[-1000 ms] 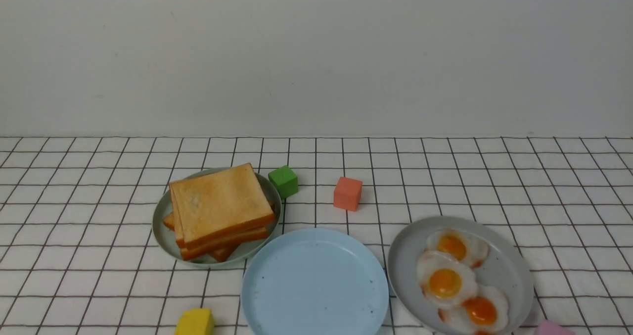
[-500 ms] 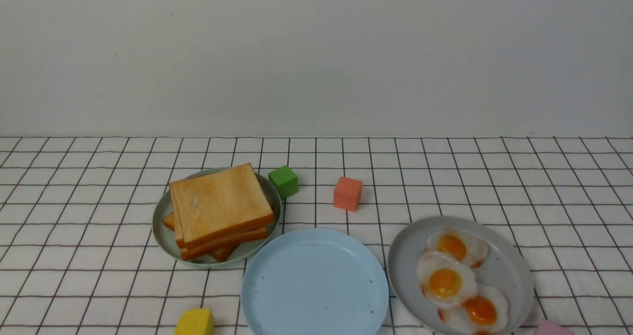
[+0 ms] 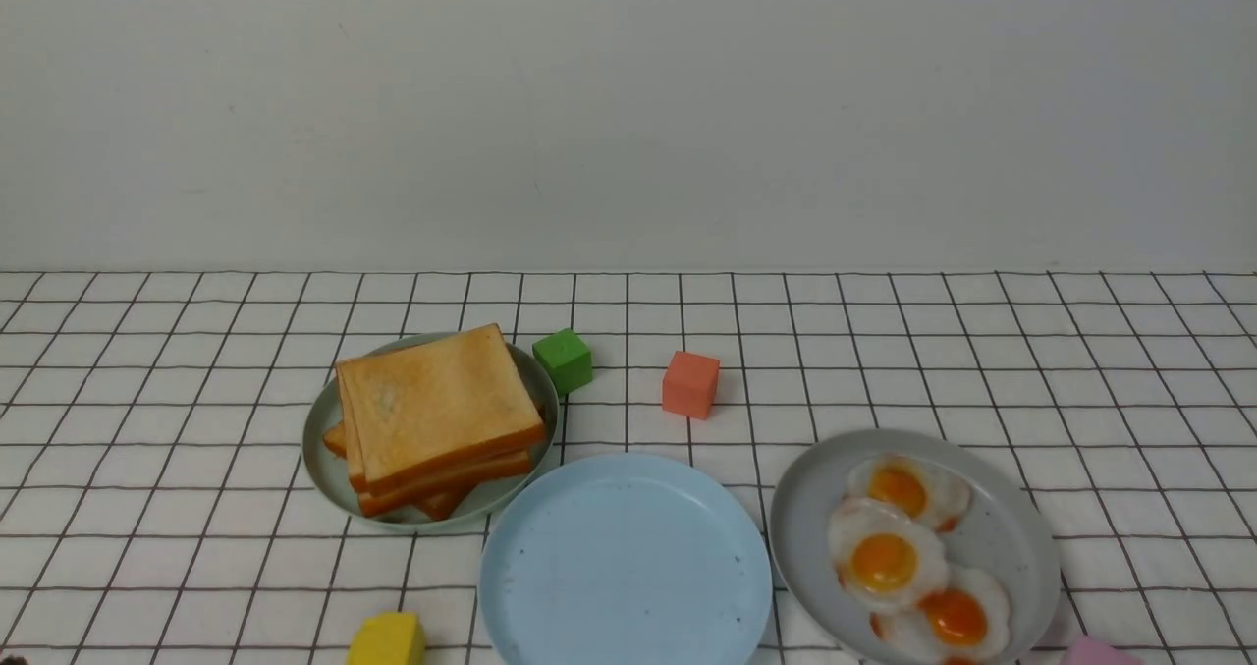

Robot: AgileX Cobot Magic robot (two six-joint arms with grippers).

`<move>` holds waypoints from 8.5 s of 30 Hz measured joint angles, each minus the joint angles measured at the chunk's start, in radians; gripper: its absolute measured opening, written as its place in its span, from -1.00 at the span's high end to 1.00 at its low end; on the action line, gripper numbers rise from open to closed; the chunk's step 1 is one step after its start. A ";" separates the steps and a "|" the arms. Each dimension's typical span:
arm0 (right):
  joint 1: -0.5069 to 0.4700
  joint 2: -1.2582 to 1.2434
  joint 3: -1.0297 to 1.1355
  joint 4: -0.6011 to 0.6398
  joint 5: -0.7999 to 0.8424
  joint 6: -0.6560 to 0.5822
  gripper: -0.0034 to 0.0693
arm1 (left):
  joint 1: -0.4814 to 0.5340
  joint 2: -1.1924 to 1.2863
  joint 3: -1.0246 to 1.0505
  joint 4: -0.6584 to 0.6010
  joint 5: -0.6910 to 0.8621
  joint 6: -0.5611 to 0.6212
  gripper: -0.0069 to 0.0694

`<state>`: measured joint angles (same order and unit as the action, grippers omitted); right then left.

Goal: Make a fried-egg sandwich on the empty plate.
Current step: Use the left arm to grab a slice of bread, then use the left arm to put a slice of bread into the empty plate in the middle, then use the right arm to grab a fried egg, then use the right arm to place the fried egg on the slice of bread in the middle, then use the left arm to grab a slice of bread

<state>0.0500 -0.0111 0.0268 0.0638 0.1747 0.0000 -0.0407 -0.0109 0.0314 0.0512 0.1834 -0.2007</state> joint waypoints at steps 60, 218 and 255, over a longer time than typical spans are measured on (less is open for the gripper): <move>0.000 1.039 -1.011 0.320 0.616 -0.058 0.24 | 0.000 1.342 -0.979 -0.424 0.490 -0.179 0.19; 0.084 1.631 -1.005 0.769 0.501 -0.310 0.76 | -0.589 1.219 -1.095 -0.238 0.835 0.238 0.85; 0.263 1.587 -1.098 0.962 0.530 -0.729 -0.77 | -0.589 1.080 -0.908 -0.124 0.660 0.059 0.85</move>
<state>0.3126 1.5764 -1.0708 1.0260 0.7043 -0.7289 -0.6292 1.0696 -0.8761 -0.0733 0.8437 -0.1419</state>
